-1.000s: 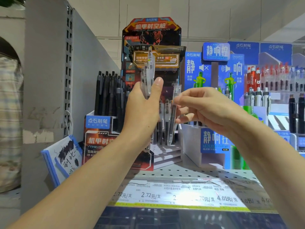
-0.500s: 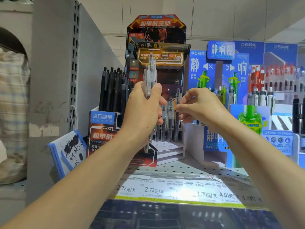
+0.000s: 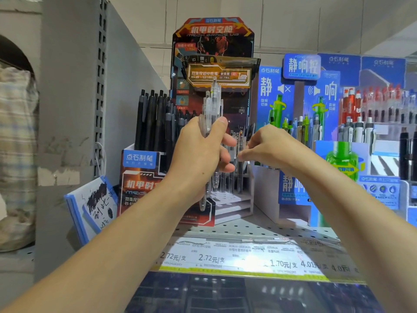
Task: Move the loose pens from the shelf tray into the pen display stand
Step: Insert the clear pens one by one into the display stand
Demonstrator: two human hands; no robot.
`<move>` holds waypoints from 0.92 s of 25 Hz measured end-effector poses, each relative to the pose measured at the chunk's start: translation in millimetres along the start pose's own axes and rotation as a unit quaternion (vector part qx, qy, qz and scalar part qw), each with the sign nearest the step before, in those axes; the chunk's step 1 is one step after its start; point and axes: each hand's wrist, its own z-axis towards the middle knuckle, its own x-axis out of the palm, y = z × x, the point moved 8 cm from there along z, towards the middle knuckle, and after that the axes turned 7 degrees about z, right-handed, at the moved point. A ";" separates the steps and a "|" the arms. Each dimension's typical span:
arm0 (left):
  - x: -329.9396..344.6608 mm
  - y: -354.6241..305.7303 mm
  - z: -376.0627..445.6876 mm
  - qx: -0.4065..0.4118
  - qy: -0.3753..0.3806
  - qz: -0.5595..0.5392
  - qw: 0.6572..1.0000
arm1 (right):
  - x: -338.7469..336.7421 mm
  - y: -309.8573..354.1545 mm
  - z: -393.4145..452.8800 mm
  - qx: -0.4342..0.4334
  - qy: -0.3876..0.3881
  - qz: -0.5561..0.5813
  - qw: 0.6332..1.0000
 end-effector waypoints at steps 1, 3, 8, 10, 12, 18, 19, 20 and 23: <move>0.1 -0.1 -0.9 -0.003 0.003 -0.004 1.000 | -1.0 1.0 -0.8 0.003 0.003 -0.012 1.000; -0.5 -1.2 -2.0 -0.005 0.008 -0.005 1.000 | -2.0 4.2 -3.5 0.004 0.013 -0.045 0.999; -2.6 -6.5 -1.8 0.004 0.015 0.003 1.000 | -13.4 9.6 -3.8 -0.012 -0.039 -0.107 0.993; -4.4 -7.8 -1.6 0.006 0.013 0.004 1.000 | -11.5 12.1 -1.9 -0.017 -0.038 -0.093 0.995; -6.7 -8.3 -2.0 0.003 0.009 0.003 1.000 | -6.7 12.6 -0.8 -0.023 -0.014 -0.059 0.998; -14.7 -9.4 -3.8 -0.003 0.006 -0.002 1.000 | -10.9 10.8 -1.5 -0.027 -0.012 0.112 0.993; -16.4 -9.1 -3.9 -0.003 0.004 -0.002 1.000 | -16.1 15.8 -1.6 -0.042 -0.031 0.122 0.991; -18.8 -9.2 -3.8 -0.002 -0.001 -0.002 1.000 | -20.3 21.7 -2.2 -0.056 -0.045 0.135 0.988; -26.7 -8.4 -2.3 0.003 -0.025 0.002 1.000 | -14.7 36.4 -4.6 -0.076 -0.015 0.181 0.980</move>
